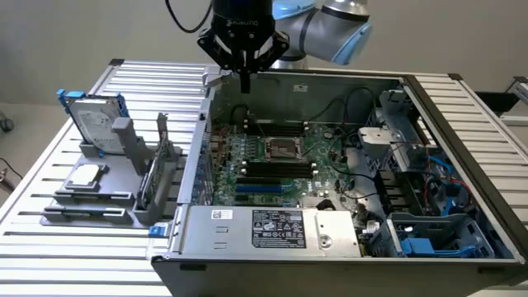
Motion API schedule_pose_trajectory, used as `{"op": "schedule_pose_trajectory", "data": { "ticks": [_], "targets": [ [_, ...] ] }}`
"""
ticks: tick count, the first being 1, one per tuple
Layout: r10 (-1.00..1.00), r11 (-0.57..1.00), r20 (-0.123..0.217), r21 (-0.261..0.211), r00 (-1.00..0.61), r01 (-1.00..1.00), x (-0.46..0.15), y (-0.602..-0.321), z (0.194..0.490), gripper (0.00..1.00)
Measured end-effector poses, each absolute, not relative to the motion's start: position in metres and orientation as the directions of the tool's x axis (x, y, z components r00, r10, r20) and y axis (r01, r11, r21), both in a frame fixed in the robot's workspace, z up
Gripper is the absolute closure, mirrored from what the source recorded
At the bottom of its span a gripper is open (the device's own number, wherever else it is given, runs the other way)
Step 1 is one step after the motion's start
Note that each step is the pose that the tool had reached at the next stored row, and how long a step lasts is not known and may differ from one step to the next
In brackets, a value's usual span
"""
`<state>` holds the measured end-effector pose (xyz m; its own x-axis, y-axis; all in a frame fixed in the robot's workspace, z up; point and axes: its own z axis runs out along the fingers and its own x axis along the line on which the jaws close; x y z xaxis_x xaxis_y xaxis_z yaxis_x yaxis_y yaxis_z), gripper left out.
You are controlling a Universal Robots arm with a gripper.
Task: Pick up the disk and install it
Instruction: 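Reach for the disk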
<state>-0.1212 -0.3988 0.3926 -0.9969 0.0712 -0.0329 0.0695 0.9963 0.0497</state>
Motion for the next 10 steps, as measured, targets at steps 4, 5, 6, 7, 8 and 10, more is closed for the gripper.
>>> {"op": "schedule_pose_trajectory", "data": {
  "ticks": [4, 5, 6, 7, 8, 10],
  "targets": [
    [0.071, 0.996, -0.033, 0.050, -0.997, 0.069, -0.1212, -0.3988, 0.3926, 0.89],
    [0.071, 0.996, -0.033, 0.050, -0.997, 0.069, -0.1212, -0.3988, 0.3926, 0.89],
    [0.071, 0.996, -0.033, 0.050, -0.997, 0.069, -0.1212, -0.3988, 0.3926, 0.89],
    [0.071, 0.996, -0.033, 0.050, -0.997, 0.069, -0.1214, -0.3988, 0.3926, 0.89],
    [0.071, 0.996, -0.034, 0.050, -0.997, 0.070, -0.1214, -0.3988, 0.3926, 0.89],
    [0.071, 0.996, -0.042, 0.050, -0.997, 0.069, -0.1230, -0.3988, 0.3927, 0.89]
  ]
}}
